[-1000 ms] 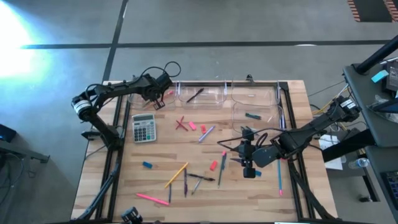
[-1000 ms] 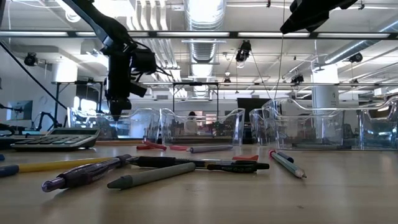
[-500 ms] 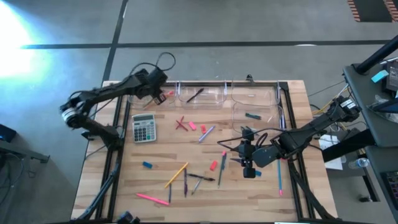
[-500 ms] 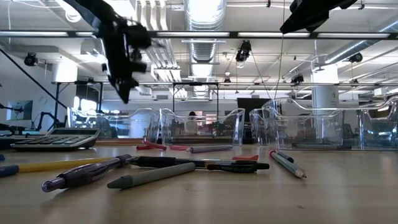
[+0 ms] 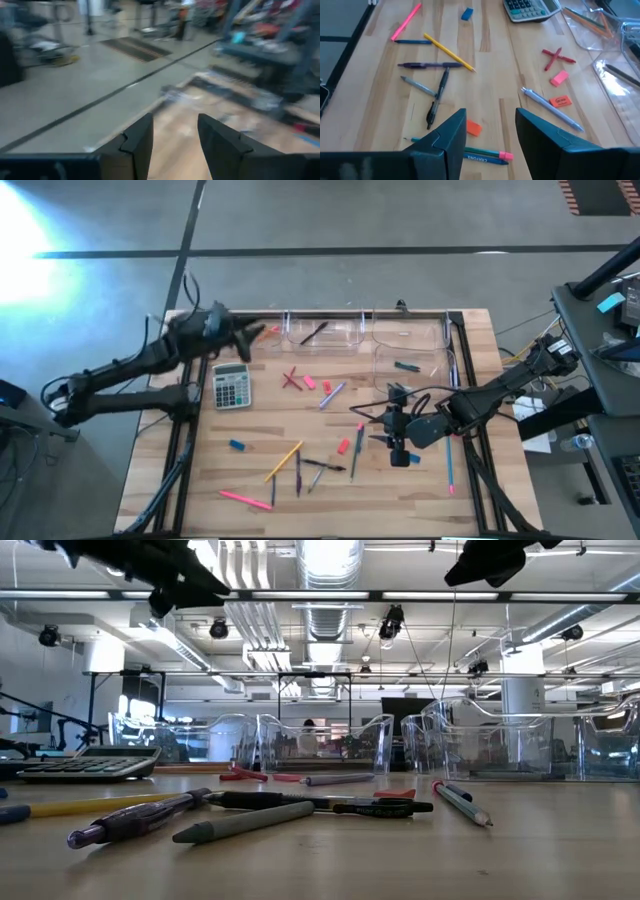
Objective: Sort crayons/erasers/pens/pencils in bins
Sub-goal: Put the blue pencil into the top left transparent bin
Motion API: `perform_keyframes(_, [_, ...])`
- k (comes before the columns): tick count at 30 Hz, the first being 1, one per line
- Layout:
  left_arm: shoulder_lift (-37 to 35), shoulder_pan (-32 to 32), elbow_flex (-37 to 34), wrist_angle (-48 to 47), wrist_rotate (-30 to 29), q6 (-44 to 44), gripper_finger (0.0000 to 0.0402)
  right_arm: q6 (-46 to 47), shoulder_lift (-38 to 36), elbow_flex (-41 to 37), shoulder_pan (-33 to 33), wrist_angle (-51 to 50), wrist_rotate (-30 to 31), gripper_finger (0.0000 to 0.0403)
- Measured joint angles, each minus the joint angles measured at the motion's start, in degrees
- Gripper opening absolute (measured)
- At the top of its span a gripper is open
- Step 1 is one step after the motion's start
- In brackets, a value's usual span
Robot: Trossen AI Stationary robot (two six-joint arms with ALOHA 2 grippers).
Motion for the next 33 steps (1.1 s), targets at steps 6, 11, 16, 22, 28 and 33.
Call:
perform_keyframes(6, [-3.2,-14.1,-10.9,12.9,-5.8,-2.7,0.0141,-1.3,0.2,-0.1,0.0,1.1,0.0,0.0162])
perform_keyframes(11, [-0.4,-24.3,-15.4,24.6,-13.2,-2.3,0.0141,-1.7,0.2,-0.1,0.0,1.7,0.1,0.0162])
perform_keyframes(16, [6.0,-31.6,-16.5,32.2,-18.0,-1.3,0.0141,-1.7,0.4,-0.1,0.0,1.8,0.1,0.0161])
perform_keyframes(22, [16.0,-35.4,-16.0,40.7,-19.2,-1.2,0.0141,-2.5,1.9,-3.2,0.0,9.1,0.1,0.0150])
perform_keyframes(28, [21.2,-37.8,-15.9,44.9,-18.7,-1.0,0.0141,0.3,2.3,-9.2,0.9,13.7,0.0,0.0141])
perform_keyframes(33, [20.4,-38.1,-15.9,44.9,-17.7,-0.7,0.0141,1.6,2.2,-11.8,1.7,15.6,0.0,0.0134])
